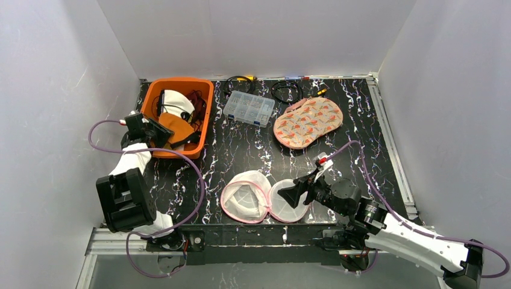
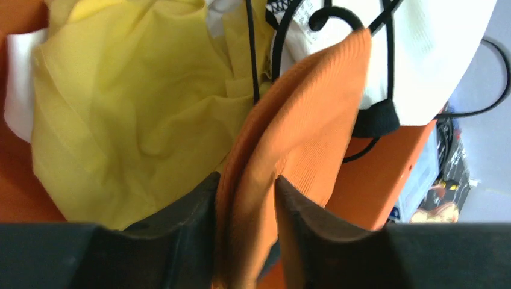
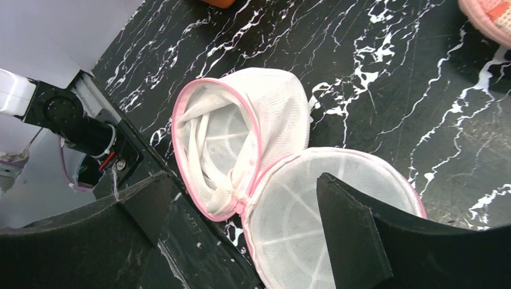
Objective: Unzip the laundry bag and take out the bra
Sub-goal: Place the bra in the bin.
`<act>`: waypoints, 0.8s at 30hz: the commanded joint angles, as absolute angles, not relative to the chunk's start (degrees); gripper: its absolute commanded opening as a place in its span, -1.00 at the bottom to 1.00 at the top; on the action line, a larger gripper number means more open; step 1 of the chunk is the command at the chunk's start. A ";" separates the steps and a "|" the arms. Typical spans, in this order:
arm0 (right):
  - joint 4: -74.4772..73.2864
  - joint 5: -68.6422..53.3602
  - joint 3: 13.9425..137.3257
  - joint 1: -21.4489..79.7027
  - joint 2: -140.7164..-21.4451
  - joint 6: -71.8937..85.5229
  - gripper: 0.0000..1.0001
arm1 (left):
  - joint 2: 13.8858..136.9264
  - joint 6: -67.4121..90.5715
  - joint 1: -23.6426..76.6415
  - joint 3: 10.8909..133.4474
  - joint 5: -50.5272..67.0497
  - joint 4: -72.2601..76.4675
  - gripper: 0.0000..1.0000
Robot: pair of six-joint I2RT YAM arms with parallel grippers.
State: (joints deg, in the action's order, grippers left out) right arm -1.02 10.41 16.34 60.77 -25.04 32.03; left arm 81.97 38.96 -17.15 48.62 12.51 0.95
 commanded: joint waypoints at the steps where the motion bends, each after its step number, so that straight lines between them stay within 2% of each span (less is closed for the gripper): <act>1: -3.70 13.00 20.35 60.86 -23.58 29.19 0.95 | 81.74 38.94 -17.31 48.24 13.28 -2.17 -0.07; 4: -4.57 13.40 21.03 60.84 -22.91 28.52 0.96 | 79.44 38.86 -17.31 49.57 11.93 -5.69 0.27; 6: -5.09 13.64 21.47 60.90 -22.62 28.00 0.96 | 76.95 38.57 -17.29 51.36 10.50 -9.23 0.40; 11: -6.26 13.81 22.99 60.88 -22.60 26.78 0.96 | 70.12 37.35 -17.31 56.13 5.11 -20.45 0.52; 16: -6.87 13.77 24.03 60.84 -22.86 26.44 0.96 | 62.57 38.64 -17.17 57.88 3.83 -25.19 0.53; 19: -5.87 12.85 23.72 60.90 -23.34 26.91 0.96 | 60.41 39.87 -15.72 56.71 7.63 -22.09 0.33; 24: -4.29 10.91 23.32 60.88 -25.19 28.18 0.95 | 65.39 39.71 -14.50 56.30 10.74 -19.30 -0.43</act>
State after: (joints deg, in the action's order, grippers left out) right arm -7.14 12.34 21.23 60.77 -23.81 27.42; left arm 60.82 40.14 -15.27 56.42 7.53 -19.35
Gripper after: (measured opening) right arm 0.980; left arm 0.387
